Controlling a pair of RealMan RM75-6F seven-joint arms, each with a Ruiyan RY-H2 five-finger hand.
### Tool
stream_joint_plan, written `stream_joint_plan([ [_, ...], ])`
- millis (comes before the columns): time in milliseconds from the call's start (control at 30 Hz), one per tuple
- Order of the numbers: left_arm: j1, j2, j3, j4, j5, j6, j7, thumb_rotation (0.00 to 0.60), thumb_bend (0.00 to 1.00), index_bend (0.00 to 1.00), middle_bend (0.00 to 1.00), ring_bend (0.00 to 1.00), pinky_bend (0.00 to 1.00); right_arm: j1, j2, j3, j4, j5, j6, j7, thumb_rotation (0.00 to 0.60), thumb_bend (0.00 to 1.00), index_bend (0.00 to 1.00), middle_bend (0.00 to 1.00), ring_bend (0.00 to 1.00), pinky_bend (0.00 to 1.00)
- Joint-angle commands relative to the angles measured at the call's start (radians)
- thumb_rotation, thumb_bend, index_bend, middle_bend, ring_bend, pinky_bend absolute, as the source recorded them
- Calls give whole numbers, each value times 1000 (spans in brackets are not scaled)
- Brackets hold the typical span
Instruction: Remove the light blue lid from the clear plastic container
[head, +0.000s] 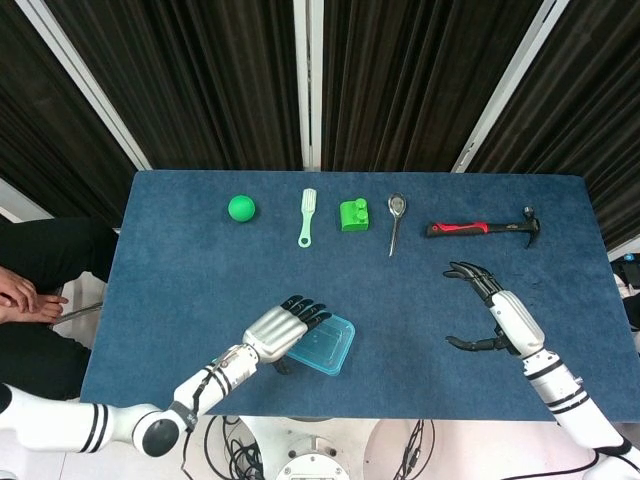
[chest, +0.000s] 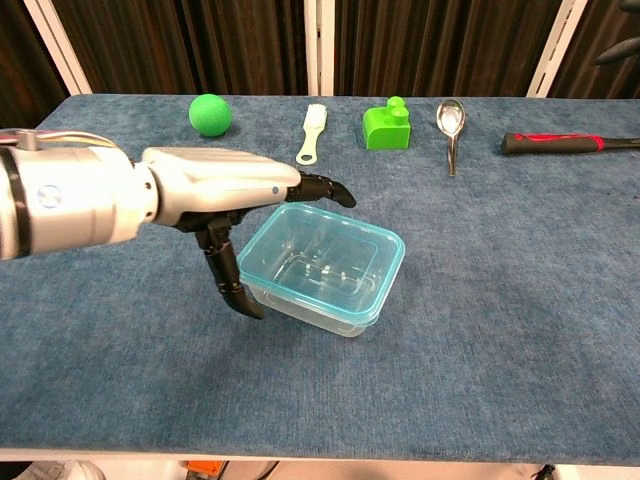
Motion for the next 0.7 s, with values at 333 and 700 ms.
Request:
stream_joint_plan([
  [333,-141,-50,9,101,-211,8,21,600,0,21,9,0,0,-5,-24,-1,19,-26,-13,-12,600,56,0,160,0,24],
  [700,-186,-177,-47,248,-302,133,-22,600,0,331,325,222,275,73,-275,65,62,-95,-54,-309,600,92,0,118,0,24],
])
